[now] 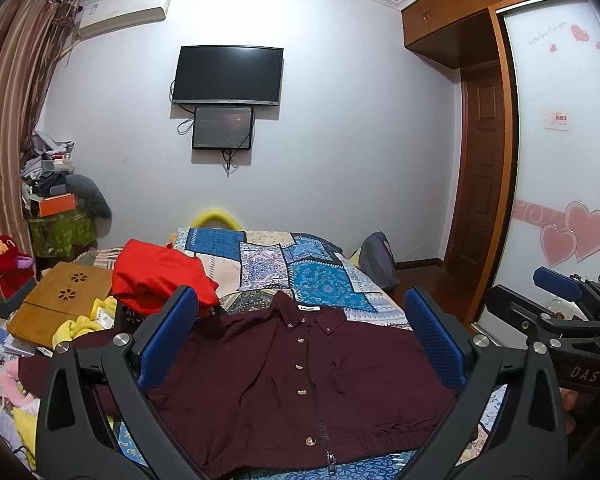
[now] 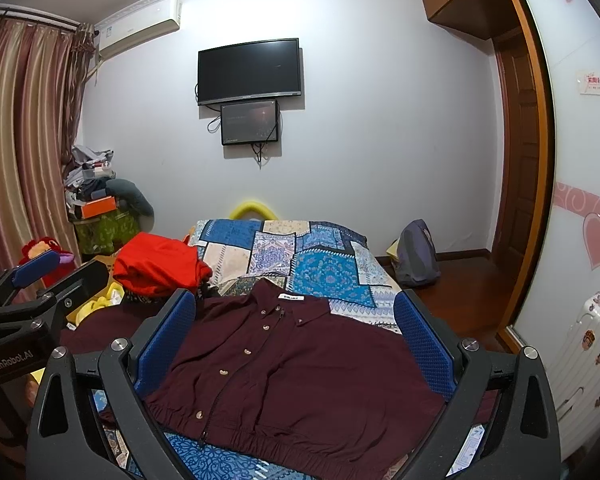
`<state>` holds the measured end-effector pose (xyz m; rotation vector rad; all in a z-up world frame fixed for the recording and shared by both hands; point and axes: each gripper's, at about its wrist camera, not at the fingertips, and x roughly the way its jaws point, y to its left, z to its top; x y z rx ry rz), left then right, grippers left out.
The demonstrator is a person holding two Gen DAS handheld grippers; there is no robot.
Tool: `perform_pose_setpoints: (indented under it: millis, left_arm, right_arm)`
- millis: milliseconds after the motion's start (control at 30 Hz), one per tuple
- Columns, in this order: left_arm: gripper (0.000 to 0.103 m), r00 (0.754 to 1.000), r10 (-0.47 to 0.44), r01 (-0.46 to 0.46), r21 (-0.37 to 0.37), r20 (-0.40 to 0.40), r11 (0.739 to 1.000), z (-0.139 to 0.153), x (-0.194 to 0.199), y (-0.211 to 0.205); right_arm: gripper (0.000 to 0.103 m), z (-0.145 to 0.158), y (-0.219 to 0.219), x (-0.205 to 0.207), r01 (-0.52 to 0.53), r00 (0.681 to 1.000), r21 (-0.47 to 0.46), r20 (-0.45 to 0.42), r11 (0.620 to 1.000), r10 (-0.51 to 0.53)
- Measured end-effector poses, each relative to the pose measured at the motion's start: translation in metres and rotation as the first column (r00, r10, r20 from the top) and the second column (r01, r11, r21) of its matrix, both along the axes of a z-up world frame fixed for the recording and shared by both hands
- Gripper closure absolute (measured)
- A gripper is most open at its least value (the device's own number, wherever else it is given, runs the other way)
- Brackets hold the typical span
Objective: Fold large clothes
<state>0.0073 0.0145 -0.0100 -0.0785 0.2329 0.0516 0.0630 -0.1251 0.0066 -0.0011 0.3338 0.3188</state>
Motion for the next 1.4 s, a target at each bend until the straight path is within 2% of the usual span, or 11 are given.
perform_pose_setpoints:
  millis: [1400]
  left_arm:
    - [0.000,1.000,0.003,-0.003,-0.007,-0.005,1.000,-0.002,0.003,0.004]
  right_arm:
    - [0.004,-0.011,0.001,0.008,0.001,1.000,-0.004,-0.024,1.000,-0.001]
